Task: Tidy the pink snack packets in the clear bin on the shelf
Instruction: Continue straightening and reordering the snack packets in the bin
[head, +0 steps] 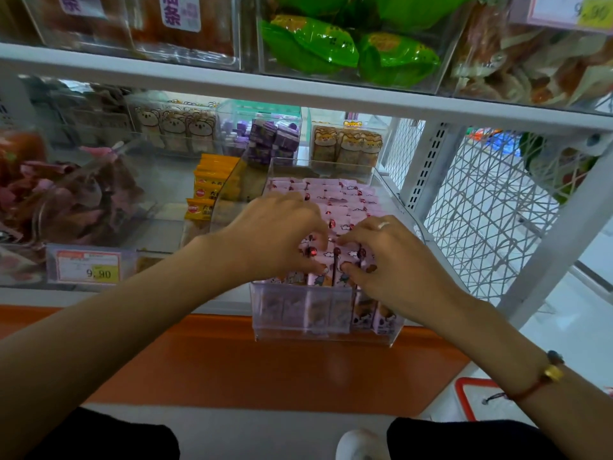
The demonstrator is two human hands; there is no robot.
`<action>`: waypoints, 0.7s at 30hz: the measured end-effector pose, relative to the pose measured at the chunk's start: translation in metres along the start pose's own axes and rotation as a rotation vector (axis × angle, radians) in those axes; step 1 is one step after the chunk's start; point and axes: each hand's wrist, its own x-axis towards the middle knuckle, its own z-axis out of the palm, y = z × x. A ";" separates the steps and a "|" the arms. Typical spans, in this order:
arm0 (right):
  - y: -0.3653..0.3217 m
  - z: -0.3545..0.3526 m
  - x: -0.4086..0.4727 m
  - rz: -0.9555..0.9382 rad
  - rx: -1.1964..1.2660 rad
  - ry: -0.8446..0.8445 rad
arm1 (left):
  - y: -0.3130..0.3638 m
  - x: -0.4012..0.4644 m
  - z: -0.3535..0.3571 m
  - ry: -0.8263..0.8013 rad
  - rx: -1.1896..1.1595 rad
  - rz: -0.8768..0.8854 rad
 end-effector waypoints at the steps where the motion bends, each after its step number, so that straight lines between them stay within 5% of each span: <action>1: 0.000 -0.001 0.000 -0.001 -0.026 0.010 | 0.001 -0.001 0.001 0.006 0.002 0.013; 13: 0.006 -0.004 -0.006 -0.062 -0.114 -0.036 | -0.001 -0.003 0.004 -0.075 -0.026 0.025; 18: 0.010 -0.006 -0.013 -0.121 -0.129 -0.120 | -0.023 0.029 -0.009 0.082 -0.267 -0.169; 21: 0.009 -0.008 -0.016 -0.118 -0.110 -0.157 | -0.038 0.068 0.002 0.016 -0.224 -0.261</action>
